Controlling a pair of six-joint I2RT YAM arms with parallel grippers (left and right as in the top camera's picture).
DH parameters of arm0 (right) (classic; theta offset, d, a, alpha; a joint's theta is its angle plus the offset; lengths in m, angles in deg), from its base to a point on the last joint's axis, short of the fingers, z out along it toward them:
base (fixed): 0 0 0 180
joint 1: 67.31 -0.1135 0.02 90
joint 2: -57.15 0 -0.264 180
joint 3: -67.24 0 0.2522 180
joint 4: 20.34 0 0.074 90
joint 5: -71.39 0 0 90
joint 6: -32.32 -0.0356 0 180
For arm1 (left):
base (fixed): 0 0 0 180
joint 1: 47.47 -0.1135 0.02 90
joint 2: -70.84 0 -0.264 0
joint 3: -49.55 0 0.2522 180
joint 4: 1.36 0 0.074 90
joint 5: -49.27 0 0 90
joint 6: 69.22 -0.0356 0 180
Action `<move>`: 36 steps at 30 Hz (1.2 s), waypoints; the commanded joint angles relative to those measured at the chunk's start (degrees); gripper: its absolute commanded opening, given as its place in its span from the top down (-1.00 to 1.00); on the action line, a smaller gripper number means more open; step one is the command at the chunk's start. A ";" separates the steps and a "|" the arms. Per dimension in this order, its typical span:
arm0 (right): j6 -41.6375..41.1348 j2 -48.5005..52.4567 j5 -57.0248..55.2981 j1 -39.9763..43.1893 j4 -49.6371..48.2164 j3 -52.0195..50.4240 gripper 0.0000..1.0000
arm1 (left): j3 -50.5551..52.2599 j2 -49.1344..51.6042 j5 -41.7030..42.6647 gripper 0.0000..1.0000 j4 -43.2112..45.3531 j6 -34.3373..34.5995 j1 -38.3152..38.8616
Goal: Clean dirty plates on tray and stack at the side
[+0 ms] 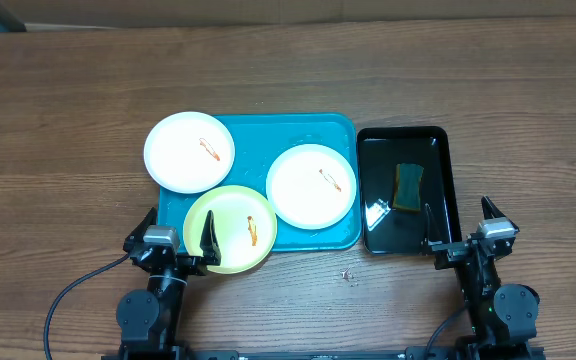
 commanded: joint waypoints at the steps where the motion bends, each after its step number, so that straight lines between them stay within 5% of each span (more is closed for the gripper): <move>1: 0.04 -0.57 0.50 0.09 -0.37 -0.61 -1.00 | 0.20 -0.59 -0.79 -0.99 -0.20 -1.70 0.09; 36: 0.04 -0.57 0.50 0.09 -0.37 -0.61 -1.00 | 0.20 -0.59 -0.79 -0.99 -0.15 2.21 0.09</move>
